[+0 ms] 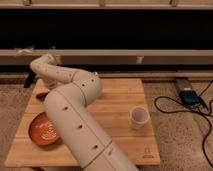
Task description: Drag the pepper across the table
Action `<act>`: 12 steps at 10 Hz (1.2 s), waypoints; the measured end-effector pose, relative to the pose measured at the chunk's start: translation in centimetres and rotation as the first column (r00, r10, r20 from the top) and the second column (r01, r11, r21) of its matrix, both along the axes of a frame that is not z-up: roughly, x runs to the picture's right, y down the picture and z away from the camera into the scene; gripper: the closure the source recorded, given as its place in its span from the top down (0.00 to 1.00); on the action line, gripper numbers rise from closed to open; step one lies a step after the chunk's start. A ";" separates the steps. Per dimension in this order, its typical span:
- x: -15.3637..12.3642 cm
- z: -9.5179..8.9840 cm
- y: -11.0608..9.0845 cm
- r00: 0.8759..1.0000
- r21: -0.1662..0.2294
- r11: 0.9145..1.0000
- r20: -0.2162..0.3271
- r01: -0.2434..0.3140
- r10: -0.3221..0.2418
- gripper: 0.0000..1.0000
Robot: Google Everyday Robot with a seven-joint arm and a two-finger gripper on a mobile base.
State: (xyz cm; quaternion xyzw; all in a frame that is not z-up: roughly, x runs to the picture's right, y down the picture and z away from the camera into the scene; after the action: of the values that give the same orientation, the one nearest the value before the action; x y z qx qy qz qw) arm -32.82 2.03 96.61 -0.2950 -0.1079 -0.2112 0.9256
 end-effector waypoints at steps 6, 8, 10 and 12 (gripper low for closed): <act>5.0 1.1 -1.0 0.994 0.029 0.998 -0.096 -0.053 0.056 0.17; 6.5 1.4 -1.0 0.990 0.039 0.998 -0.128 -0.057 0.062 0.17; 7.8 1.6 -1.0 0.985 0.050 0.997 -0.158 -0.065 0.073 0.17; 9.7 2.0 -1.5 0.977 0.062 0.994 -0.189 -0.087 0.098 0.17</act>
State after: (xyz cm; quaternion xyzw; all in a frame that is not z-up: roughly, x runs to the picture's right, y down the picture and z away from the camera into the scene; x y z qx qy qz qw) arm -23.08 0.48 98.61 -0.2838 -0.0262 -0.1413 0.9481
